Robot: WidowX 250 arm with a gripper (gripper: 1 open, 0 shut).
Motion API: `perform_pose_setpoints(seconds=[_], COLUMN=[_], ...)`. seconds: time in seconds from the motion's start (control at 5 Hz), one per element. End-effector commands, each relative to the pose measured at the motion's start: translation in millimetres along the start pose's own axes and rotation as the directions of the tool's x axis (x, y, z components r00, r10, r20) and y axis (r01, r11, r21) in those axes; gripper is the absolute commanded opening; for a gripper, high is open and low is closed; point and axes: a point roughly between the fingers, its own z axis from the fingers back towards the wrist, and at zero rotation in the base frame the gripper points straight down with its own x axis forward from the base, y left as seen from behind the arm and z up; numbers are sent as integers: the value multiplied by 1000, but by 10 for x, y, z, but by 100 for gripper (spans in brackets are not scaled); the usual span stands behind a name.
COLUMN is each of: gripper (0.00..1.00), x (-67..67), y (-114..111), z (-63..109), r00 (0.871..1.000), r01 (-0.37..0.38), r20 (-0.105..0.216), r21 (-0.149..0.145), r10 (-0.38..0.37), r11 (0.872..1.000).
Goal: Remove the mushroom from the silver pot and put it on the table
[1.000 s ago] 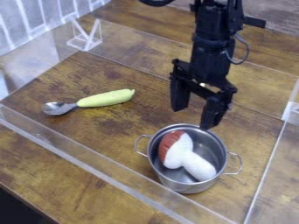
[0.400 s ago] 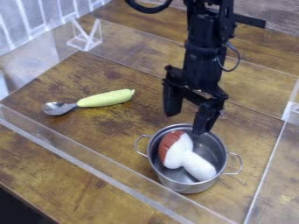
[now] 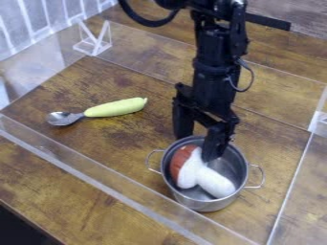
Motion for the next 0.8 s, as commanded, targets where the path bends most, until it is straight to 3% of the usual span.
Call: perform_pose_setpoints(seconds=[0.0,0.6], gripper=[100,100], x=[-71,-238], y=[44,170], z=[185,-109], r00=[993,987], r01=[58,-9], r20=[102,162], r21=[30,11], r10=[-60,7], r11=[998,1000])
